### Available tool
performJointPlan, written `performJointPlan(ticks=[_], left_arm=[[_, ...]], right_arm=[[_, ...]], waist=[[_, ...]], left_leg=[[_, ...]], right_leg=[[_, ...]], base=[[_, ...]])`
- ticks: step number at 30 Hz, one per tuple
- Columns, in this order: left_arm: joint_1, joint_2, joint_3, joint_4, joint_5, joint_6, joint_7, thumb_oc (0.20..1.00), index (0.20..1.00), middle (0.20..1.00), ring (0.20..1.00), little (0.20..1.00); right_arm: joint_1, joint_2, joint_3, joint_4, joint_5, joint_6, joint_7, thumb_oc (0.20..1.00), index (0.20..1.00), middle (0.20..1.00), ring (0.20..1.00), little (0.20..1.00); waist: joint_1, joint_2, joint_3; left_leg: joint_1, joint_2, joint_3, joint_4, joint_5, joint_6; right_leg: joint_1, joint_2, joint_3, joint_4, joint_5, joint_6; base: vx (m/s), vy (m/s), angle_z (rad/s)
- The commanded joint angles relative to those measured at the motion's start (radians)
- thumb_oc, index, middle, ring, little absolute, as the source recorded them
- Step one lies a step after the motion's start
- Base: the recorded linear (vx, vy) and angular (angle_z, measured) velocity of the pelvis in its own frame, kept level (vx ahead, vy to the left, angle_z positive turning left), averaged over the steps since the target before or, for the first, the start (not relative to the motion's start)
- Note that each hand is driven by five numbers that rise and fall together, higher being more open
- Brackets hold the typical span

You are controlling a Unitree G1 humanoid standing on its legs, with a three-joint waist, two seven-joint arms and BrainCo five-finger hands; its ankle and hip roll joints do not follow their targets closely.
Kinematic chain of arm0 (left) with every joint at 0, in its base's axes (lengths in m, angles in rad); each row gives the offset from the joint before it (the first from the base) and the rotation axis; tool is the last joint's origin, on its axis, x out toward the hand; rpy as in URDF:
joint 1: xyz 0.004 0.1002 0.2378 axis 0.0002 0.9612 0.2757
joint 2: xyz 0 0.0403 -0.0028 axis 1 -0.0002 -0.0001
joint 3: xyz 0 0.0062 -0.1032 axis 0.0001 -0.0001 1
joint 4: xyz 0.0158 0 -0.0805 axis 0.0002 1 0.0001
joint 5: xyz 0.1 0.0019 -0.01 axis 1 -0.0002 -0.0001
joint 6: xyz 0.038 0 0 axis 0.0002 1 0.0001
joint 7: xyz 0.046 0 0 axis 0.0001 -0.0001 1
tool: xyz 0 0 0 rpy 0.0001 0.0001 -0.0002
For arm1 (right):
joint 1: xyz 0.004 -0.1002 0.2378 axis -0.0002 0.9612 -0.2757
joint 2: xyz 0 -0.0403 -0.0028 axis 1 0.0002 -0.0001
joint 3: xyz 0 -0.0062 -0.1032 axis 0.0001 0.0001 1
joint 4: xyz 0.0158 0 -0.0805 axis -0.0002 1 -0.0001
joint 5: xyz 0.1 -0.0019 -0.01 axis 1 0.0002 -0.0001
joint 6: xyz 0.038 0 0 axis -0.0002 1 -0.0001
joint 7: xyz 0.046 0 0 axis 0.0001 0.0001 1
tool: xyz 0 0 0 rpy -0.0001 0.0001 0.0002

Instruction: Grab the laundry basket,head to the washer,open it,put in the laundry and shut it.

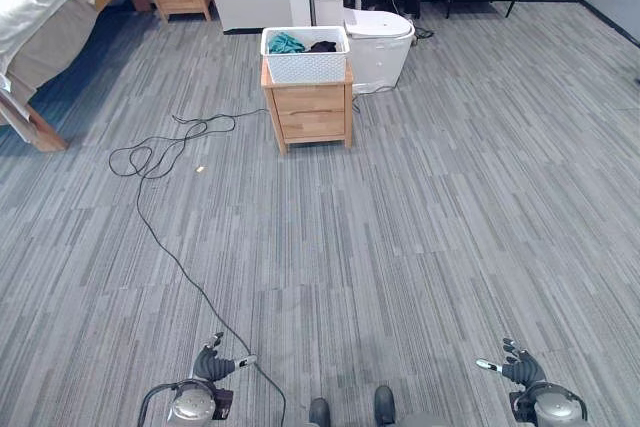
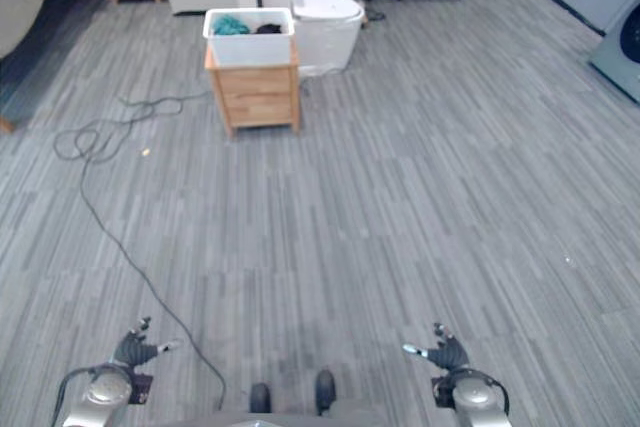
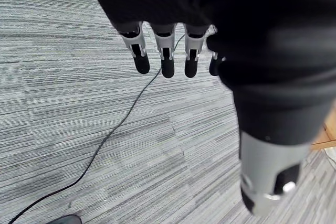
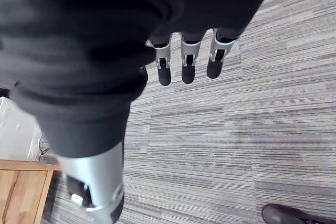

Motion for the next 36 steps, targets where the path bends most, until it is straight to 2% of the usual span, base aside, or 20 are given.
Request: performJointPlan(ticks=[1, 11, 17, 19, 22, 24, 25, 30, 31, 36], left_arm=[[-0.016, 0.023, 0.029, 0.000, -0.021, -0.024, 0.030, 1.000, 1.000, 1.000, 1.000, 1.000], [-0.035, 0.030, 0.028, -0.001, -0.036, -0.017, 0.035, 1.000, 1.000, 1.000, 1.000, 1.000], [-0.032, 0.051, 0.037, -0.036, -0.042, -0.015, 0.038, 1.000, 1.000, 1.000, 1.000, 1.000], [-0.038, 0.057, 0.042, -0.044, -0.044, -0.014, 0.040, 1.000, 1.000, 1.000, 1.000, 1.000], [-0.059, 0.065, 0.040, -0.050, -0.038, -0.008, 0.041, 1.000, 1.000, 1.000, 1.000, 1.000], [-0.065, 0.062, 0.037, -0.047, -0.039, -0.007, 0.042, 1.000, 1.000, 1.000, 1.000, 1.000], [-0.072, 0.059, 0.030, -0.047, -0.034, -0.004, 0.042, 1.000, 1.000, 1.000, 1.000, 1.000], [-0.085, 0.050, 0.006, -0.023, -0.032, -0.004, 0.041, 1.000, 1.000, 1.000, 1.000, 1.000], [-0.089, 0.042, 0.000, -0.018, -0.032, -0.004, 0.040, 1.000, 1.000, 1.000, 1.000, 1.000], [-0.092, 0.025, -0.015, -0.014, -0.017, -0.009, 0.031, 1.000, 1.000, 1.000, 1.000, 1.000]], right_arm=[[-0.015, 0.004, -0.007, -0.031, -0.015, -0.031, -0.002, 1.000, 1.000, 1.000, 1.000, 1.000], [-0.055, 0.005, 0.003, -0.043, -0.028, -0.026, -0.016, 1.000, 1.000, 1.000, 1.000, 1.000], [-0.082, 0.023, 0.001, 0.015, -0.016, -0.018, -0.026, 1.000, 1.000, 1.000, 1.000, 1.000], [-0.094, 0.024, 0.004, 0.019, -0.021, -0.012, -0.030, 1.000, 1.000, 1.000, 1.000, 1.000], [-0.106, 0.033, 0.011, 0.001, -0.018, -0.012, -0.034, 1.000, 1.000, 1.000, 1.000, 1.000], [-0.109, 0.036, 0.015, -0.001, -0.020, -0.011, -0.036, 1.000, 1.000, 1.000, 1.000, 1.000], [-0.114, 0.039, 0.030, -0.007, -0.031, -0.008, -0.038, 1.000, 1.000, 1.000, 1.000, 1.000], [-0.124, 0.025, 0.055, -0.016, -0.048, -0.006, -0.037, 1.000, 1.000, 1.000, 1.000, 1.000], [-0.114, 0.022, 0.058, -0.030, -0.053, -0.004, -0.035, 1.000, 1.000, 1.000, 1.000, 1.000], [-0.080, 0.017, 0.058, -0.032, -0.066, -0.004, -0.029, 1.000, 1.000, 1.000, 1.000, 1.000]], waist=[[-0.006, -0.043, -0.037], [0.015, -0.054, -0.013], [0.030, -0.062, 0.001], [0.032, -0.066, 0.008], [0.023, -0.070, 0.023], [0.019, -0.069, 0.029], [0.013, -0.070, 0.038], [-0.015, -0.063, 0.062], [-0.029, -0.062, 0.072], [-0.047, -0.057, 0.075]], left_leg=[[-0.012, -0.022, -0.030, 0.025, -0.057, -0.014], [-0.079, -0.041, -0.037, 0.130, -0.105, 0.003], [-0.126, -0.062, -0.036, 0.193, -0.142, 0.021], [-0.142, -0.071, -0.037, 0.213, -0.154, 0.031], [-0.137, -0.082, -0.053, 0.224, -0.178, 0.047], [-0.128, -0.080, -0.055, 0.221, -0.185, 0.049], [-0.092, -0.078, -0.051, 0.205, -0.195, 0.052], [-0.001, -0.081, -0.051, 0.151, -0.212, 0.049], [0.033, -0.087, -0.064, 0.139, -0.221, 0.044], [0.092, -0.093, -0.088, 0.139, -0.261, 0.029]], right_leg=[[0.011, -0.042, 0.035, 0.022, -0.093, 0.100], [-0.012, -0.070, 0.019, 0.062, -0.105, 0.111], [-0.036, -0.091, 0.029, 0.102, -0.105, 0.131], [-0.062, -0.096, 0.040, 0.144, -0.103, 0.141], [-0.112, -0.081, 0.068, 0.271, -0.117, 0.156], [-0.140, -0.075, 0.066, 0.312, -0.115, 0.156], [-0.188, -0.071, 0.044, 0.328, -0.101, 0.152], [-0.275, -0.047, -0.012, 0.243, -0.050, 0.152], [-0.306, -0.046, -0.045, 0.192, -0.031, 0.158], [-0.324, -0.064, -0.080, 0.162, -0.013, 0.147]], base=[[0.00, 0.000, 0.00], [0.03, 0.059, 0.05], [0.05, 0.097, 0.01], [0.07, 0.132, -0.06], [0.11, 0.128, -0.15], [0.11, 0.043, -0.06], [0.12, 0.017, -0.03], [0.24, -0.020, -0.02], [0.17, -0.050, 0.01], [0.24, -0.132, 0.25]])
